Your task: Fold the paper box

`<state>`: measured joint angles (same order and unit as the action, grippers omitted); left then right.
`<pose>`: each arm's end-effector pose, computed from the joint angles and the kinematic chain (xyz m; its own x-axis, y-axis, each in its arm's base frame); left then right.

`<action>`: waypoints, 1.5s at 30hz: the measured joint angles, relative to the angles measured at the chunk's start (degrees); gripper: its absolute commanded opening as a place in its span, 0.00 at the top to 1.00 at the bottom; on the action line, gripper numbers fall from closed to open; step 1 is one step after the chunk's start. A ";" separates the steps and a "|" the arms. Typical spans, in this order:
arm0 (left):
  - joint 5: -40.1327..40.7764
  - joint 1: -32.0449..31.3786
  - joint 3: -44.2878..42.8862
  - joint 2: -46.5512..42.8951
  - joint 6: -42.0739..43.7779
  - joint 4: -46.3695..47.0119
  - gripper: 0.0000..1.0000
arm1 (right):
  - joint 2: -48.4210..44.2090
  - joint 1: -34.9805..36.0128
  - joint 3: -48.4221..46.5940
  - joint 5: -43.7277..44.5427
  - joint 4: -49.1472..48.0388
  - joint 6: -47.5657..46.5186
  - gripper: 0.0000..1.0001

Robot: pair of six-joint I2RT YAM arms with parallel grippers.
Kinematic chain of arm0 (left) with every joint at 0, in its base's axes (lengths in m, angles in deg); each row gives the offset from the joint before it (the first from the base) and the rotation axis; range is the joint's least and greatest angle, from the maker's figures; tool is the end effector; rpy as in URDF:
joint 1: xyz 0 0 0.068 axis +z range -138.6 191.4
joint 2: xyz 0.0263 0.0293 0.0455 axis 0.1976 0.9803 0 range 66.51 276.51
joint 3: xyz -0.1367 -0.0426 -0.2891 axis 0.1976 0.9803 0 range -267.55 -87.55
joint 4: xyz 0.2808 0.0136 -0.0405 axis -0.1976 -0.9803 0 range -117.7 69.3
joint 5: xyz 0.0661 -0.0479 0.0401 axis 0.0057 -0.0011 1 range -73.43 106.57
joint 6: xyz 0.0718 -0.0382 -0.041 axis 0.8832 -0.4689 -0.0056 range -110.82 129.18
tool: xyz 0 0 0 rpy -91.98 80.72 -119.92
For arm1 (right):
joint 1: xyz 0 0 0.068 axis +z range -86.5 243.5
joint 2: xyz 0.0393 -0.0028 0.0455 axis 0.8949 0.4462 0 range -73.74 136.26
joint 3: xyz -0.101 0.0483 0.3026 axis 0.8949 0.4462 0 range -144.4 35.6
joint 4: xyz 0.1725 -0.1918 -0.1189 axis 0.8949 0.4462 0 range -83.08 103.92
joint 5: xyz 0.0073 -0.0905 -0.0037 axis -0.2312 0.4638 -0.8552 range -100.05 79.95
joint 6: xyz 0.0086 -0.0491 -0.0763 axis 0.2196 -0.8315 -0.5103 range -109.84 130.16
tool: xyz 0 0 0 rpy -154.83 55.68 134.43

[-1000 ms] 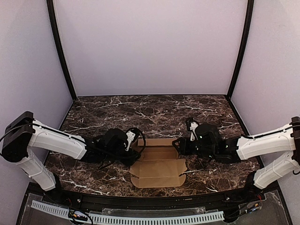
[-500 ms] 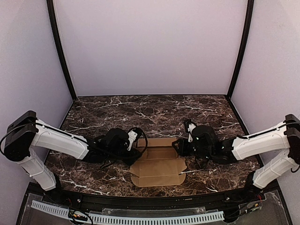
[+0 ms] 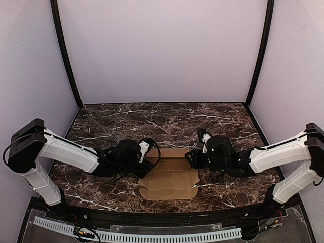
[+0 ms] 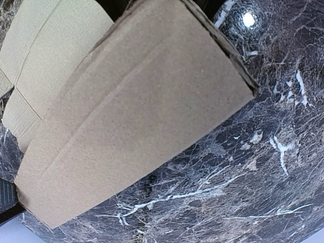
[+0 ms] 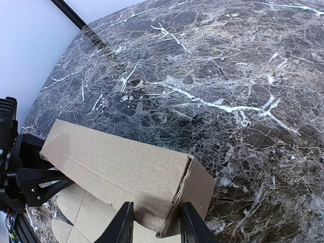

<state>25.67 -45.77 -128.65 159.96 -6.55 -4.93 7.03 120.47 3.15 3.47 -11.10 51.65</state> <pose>0.2141 -0.3079 0.1598 -0.5172 0.3078 -0.7986 0.6447 0.7538 -0.1270 0.1934 0.2626 0.1863 -0.6732 0.1465 -0.7248 -0.3459 0.8039 0.4838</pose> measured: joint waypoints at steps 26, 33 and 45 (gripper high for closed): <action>11.52 0.48 2.25 6.03 0.55 16.04 0.95 | 0.22 1.14 0.44 -1.90 -1.68 3.19 0.68; 11.10 0.92 2.32 7.17 1.36 18.97 1.00 | -3.85 1.38 0.55 -2.10 0.44 2.71 0.55; 3.45 0.92 2.29 7.15 6.12 20.26 1.00 | -11.34 -1.64 -1.14 -8.37 9.84 -13.00 0.36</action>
<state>29.13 -44.85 -126.35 167.11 -0.43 15.33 -4.31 118.83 2.02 -4.90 -1.26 38.65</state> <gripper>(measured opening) 0.029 0.635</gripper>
